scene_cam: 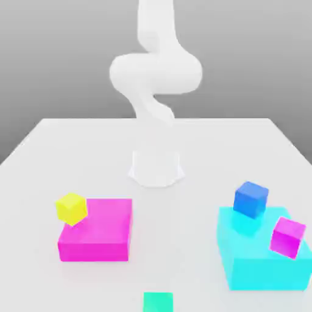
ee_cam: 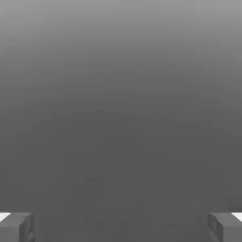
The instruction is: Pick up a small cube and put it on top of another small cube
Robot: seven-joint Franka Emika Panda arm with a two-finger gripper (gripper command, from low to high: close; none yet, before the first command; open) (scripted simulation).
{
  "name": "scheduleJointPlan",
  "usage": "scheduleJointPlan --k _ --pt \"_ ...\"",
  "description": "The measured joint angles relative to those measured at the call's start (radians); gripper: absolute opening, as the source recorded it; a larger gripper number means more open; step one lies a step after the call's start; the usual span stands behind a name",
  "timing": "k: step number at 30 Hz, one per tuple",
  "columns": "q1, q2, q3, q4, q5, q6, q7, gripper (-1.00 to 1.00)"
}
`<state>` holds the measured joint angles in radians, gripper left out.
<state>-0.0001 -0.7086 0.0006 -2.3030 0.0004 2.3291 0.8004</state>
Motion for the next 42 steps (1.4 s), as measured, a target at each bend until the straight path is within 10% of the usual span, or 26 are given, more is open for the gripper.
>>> scheduleJointPlan --k 32,33,42 --pt "0.002 1.166 0.004 -0.006 -0.006 0.439 0.012 0.0" --pt "0.002 1.188 0.004 -0.002 -0.006 0.456 0.013 -1.0" --pt "0.001 1.132 0.005 -0.013 -0.006 0.411 0.013 -1.0"
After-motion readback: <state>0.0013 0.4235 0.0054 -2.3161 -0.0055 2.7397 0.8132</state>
